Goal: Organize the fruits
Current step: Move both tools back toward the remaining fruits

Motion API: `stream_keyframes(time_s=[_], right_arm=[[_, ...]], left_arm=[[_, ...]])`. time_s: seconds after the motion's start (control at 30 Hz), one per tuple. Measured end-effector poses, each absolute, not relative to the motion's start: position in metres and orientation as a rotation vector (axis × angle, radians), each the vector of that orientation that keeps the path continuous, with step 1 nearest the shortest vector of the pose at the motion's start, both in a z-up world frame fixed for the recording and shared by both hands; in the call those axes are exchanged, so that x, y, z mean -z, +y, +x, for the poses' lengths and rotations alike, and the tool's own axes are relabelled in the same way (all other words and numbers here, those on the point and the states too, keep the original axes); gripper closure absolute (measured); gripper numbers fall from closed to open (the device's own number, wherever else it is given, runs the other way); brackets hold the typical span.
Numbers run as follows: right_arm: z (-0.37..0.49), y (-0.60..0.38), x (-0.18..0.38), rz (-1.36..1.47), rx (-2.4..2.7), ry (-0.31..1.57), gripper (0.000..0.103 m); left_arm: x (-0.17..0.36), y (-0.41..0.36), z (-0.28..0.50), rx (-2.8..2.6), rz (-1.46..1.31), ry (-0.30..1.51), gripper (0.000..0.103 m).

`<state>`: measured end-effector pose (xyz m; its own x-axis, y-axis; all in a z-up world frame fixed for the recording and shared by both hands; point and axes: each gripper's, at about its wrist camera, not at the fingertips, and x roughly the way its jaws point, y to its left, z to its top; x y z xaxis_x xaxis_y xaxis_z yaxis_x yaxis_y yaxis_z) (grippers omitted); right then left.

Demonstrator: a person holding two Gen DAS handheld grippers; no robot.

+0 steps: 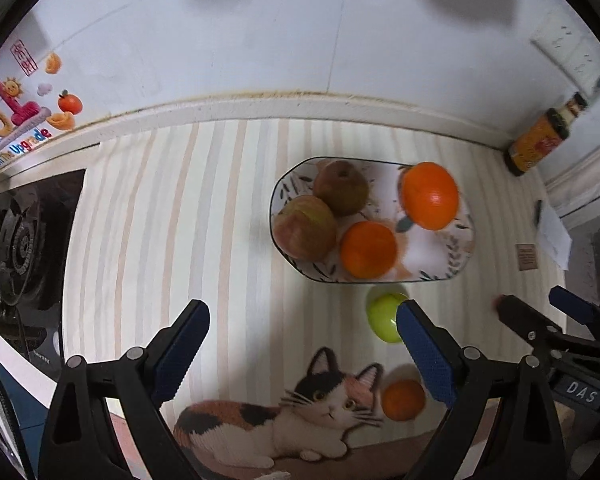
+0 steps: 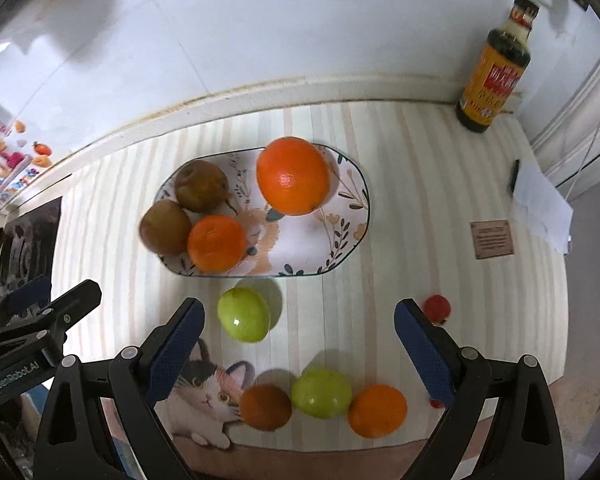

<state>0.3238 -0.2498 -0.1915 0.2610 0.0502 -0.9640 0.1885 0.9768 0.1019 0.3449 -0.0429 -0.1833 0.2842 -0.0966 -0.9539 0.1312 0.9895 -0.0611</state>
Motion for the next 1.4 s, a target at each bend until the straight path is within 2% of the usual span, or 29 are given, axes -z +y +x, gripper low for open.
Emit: stream_keyframes(time_s=[0.43, 0.73, 0.8, 1.07, 1.13, 1.17, 1.2, 1.4], right_arm=[[0.264, -0.244, 0.114, 0.209, 0.066, 1.156, 0.005], [0.250, -0.251, 0.106, 0.289, 0.045, 1.131, 0.005], [0.249, -0.259, 0.116, 0.311, 0.048, 1.149, 0.005], [0.239, -0.311, 0.208, 0.460, 0.081, 1.317, 0.005], [0.233, -0.322, 0.231, 0.510, 0.088, 1.343, 0.012], [0.231, -0.326, 0.239, 0.522, 0.095, 1.358, 0.024], [0.228, -0.330, 0.248, 0.533, 0.100, 1.374, 0.028], [0.213, -0.340, 0.291, 0.539, 0.118, 1.476, 0.027]], left_arm=[[0.119, -0.042, 0.294, 0.191, 0.030, 1.165, 0.007], [0.113, -0.049, 0.285, 0.200, 0.016, 1.154, 0.007], [0.126, -0.055, 0.288, 0.209, 0.028, 1.190, 0.000], [0.230, -0.089, 0.286, 0.260, 0.056, 1.438, 0.000], [0.260, -0.103, 0.280, 0.279, 0.068, 1.521, 0.000], [0.273, -0.111, 0.277, 0.296, 0.075, 1.554, 0.000], [0.287, -0.119, 0.275, 0.306, 0.096, 1.584, 0.000], [0.333, -0.151, 0.273, 0.358, 0.127, 1.667, 0.002]])
